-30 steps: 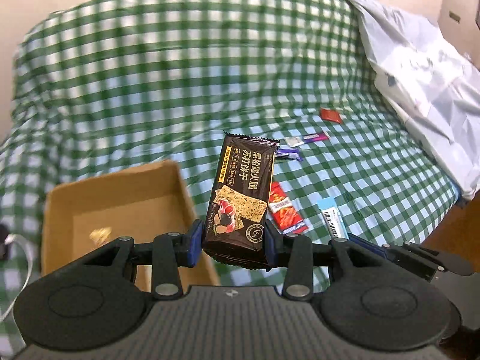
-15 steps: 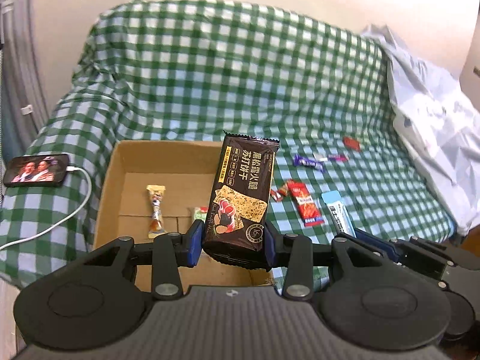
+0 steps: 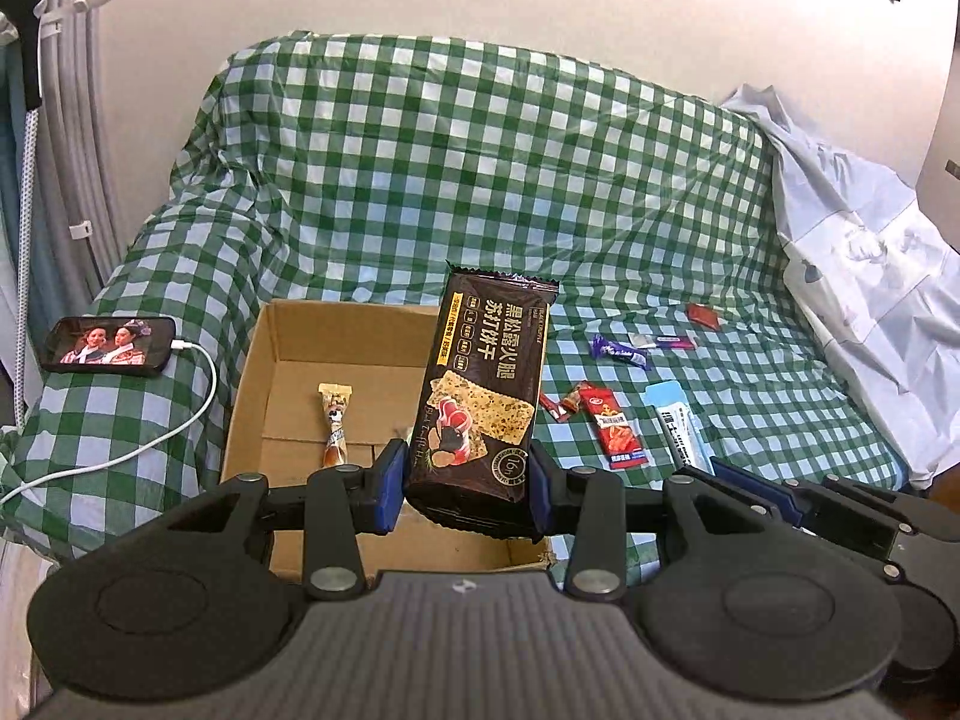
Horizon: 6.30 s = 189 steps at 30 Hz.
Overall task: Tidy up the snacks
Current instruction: 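Carry both held snacks over the box beside the earlier snacks, then open both tools to drop the biscuit bar and stick pack into the box, then lift both tools away from the box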
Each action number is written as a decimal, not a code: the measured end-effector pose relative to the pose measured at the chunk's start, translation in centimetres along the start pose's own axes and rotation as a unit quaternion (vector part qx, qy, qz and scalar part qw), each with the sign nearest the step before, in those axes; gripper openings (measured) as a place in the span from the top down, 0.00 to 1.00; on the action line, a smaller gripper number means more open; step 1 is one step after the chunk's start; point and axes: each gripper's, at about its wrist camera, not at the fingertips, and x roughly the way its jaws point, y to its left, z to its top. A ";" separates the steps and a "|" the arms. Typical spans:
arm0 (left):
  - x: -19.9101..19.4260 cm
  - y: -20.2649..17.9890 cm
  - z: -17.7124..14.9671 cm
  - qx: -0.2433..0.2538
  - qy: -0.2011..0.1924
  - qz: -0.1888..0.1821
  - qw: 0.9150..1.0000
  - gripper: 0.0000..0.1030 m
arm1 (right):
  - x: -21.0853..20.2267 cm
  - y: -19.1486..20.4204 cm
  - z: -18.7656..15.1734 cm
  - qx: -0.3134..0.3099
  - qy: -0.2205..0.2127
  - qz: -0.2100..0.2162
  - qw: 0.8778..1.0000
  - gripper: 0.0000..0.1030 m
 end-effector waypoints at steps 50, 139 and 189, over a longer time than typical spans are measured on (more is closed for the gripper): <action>11.6 5.7 1.2 -0.039 0.095 0.031 0.994 0.56 | 11.0 -0.1 0.7 0.009 0.102 0.006 0.995 0.86; 1.6 1.5 -7.0 -0.001 0.055 0.132 0.990 0.00 | 0.2 1.8 -2.6 0.055 0.075 -0.028 0.995 0.03; 9.1 1.4 -7.4 0.010 0.164 0.135 0.977 0.00 | 6.4 -1.5 -4.7 0.118 0.169 -0.038 0.978 0.01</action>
